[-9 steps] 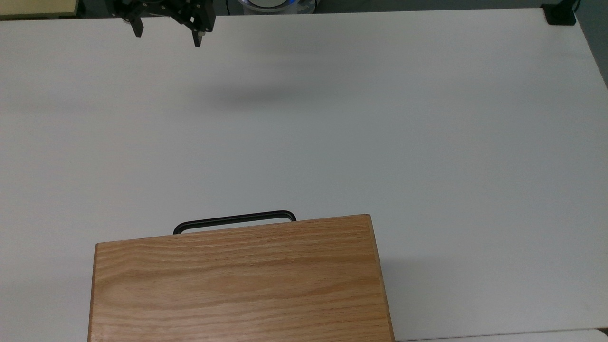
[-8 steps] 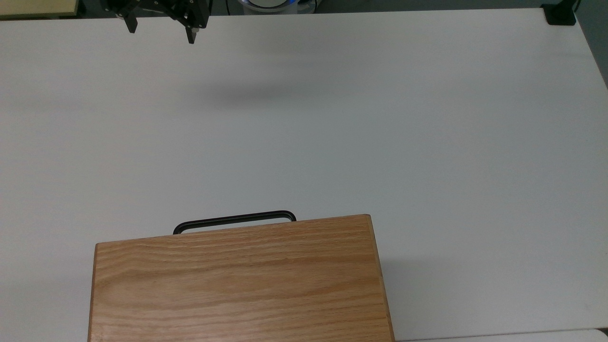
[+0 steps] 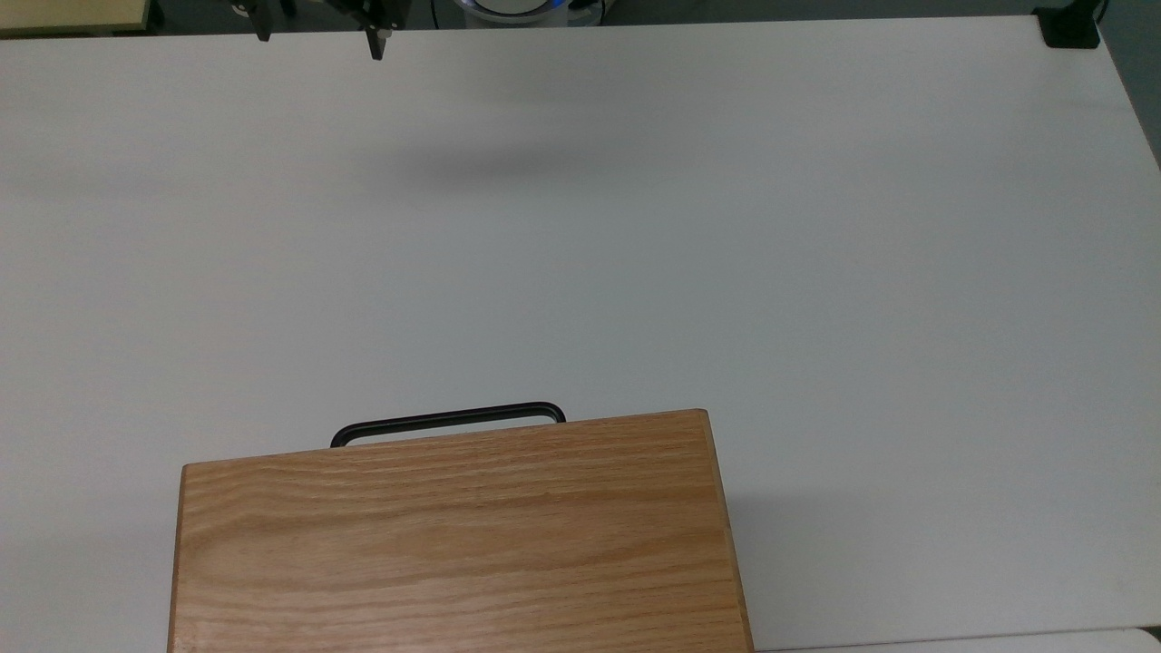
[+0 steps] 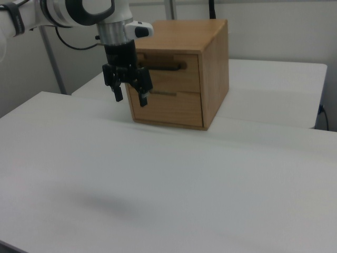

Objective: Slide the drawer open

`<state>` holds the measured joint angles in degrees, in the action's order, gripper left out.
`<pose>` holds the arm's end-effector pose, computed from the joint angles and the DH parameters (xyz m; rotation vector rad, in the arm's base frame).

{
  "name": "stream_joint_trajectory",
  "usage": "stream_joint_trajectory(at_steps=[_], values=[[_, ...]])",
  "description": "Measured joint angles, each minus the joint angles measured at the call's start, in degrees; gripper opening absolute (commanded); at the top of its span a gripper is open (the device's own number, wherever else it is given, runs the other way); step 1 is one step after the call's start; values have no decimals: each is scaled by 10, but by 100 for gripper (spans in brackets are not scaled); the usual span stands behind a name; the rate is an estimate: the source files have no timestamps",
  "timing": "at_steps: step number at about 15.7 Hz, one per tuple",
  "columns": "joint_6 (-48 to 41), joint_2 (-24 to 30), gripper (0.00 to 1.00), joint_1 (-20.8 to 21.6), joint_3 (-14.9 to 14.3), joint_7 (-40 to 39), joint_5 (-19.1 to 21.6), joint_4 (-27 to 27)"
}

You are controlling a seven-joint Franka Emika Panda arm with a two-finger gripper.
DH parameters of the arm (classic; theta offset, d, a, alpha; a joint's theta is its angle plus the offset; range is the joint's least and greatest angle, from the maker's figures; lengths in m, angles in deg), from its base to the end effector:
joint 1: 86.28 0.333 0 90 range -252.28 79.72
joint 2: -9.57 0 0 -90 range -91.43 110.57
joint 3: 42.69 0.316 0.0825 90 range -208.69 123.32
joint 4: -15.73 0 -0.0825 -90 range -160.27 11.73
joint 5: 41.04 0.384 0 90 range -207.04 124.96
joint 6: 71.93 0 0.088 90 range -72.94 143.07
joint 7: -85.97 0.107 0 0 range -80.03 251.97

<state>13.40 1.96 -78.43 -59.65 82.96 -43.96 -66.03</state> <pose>0.5790 -0.0863 0.6126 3.0528 -0.1646 -0.1128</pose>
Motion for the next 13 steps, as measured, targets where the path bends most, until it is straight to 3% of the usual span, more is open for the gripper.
stream_joint_trajectory(at_steps=[6, 8, 13], values=[[1, -4, 100, 0, 1, 0, 2, -1], [28, -6, 100, -1, 1, 18, 32, -1], [175, -33, 100, -4, -1, 219, 111, -5]])
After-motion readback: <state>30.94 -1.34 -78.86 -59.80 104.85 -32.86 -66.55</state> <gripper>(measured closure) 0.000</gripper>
